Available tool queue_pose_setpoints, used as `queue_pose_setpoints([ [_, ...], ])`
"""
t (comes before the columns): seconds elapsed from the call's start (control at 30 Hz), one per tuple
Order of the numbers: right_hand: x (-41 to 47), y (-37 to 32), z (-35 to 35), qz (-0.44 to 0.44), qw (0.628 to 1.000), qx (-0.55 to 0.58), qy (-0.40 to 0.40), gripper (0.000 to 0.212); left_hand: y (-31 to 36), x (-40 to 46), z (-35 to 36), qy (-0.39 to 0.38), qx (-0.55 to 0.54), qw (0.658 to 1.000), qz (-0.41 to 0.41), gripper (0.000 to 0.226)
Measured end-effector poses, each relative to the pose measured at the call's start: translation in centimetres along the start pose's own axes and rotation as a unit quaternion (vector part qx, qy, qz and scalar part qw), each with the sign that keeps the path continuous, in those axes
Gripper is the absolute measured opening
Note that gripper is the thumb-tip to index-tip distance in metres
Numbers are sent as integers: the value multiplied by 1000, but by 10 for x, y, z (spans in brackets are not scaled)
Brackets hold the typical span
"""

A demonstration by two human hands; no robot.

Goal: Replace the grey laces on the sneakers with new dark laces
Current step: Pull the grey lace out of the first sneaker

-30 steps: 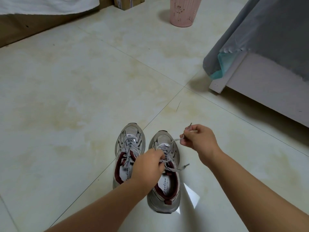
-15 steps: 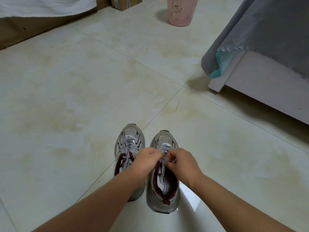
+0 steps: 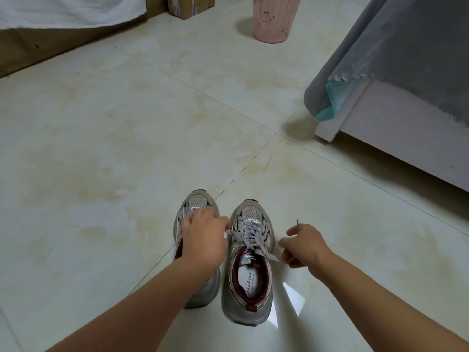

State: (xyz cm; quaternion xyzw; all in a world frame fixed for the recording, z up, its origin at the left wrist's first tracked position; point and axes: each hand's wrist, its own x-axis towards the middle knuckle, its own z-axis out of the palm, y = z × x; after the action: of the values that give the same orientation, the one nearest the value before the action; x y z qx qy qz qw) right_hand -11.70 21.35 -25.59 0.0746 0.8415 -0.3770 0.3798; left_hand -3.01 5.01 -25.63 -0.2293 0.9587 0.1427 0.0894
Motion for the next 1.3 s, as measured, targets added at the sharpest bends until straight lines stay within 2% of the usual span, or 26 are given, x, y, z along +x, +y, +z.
queue_pose_setpoints([
  [0.07,0,4,4,-26,982,-186,8,61,6,-2,2,-7,16,999,45,19],
  [0.1,-1,4,6,-60,965,-254,25,72,8,-1,3,-10,9,998,65,18],
  [0.13,-4,3,9,-103,950,-291,38,74,10,-1,4,-15,-11,996,82,19],
  [0.2,-7,0,15,-208,922,-323,51,51,12,0,6,-31,-97,992,80,20],
  [0.27,-7,-4,20,-259,897,-356,38,29,13,-1,8,-46,-146,986,64,19],
  [0.37,-7,-7,24,-216,937,-273,-12,15,11,-5,15,-76,-159,983,54,20],
  [0.43,-4,-7,24,-187,958,-219,-14,11,9,-8,22,-81,-157,983,40,25],
  [0.53,3,-2,23,-131,981,-140,-31,22,10,-9,29,-57,-143,988,34,18],
  [0.6,6,1,25,-116,984,-132,-34,30,11,-8,31,-46,-140,988,36,14],
  [0.8,1,-3,30,-164,969,-178,-46,23,13,-9,33,-28,-117,992,47,8],
  [0.87,-3,-6,28,-214,939,-266,-35,11,13,-10,34,-27,-103,993,56,6],
  [0.93,-7,-12,25,-284,863,-418,-4,5,13,-12,35,-34,-85,993,68,8],
  [0.97,-7,-14,24,-307,822,-479,3,12,13,-13,36,-34,-82,994,71,9],
  [1.0,-8,-15,24,-316,803,-506,9,17,13,-13,36,-33,-83,994,71,9],
  [1.03,-7,-15,24,-311,805,-504,16,19,12,-13,36,-30,-85,993,71,9],
  [1.07,-6,-14,24,-289,835,-468,20,18,12,-14,36,-27,-87,993,69,10],
  [1.1,-5,-13,22,-247,881,-403,11,17,12,-13,36,-25,-91,993,66,11],
  [1.17,-3,-7,21,-105,972,-201,-68,19,12,-13,36,-25,-95,993,64,12],
  [1.2,-5,-6,21,-42,987,-107,-109,20,13,-12,36,-27,-89,993,68,13],
  [1.23,-5,-5,21,-16,990,-51,-132,22,13,-12,36,-30,-82,994,72,13],
  [1.3,-3,-6,20,-40,990,-46,-128,29,12,-13,36,-35,-75,994,76,11],
])
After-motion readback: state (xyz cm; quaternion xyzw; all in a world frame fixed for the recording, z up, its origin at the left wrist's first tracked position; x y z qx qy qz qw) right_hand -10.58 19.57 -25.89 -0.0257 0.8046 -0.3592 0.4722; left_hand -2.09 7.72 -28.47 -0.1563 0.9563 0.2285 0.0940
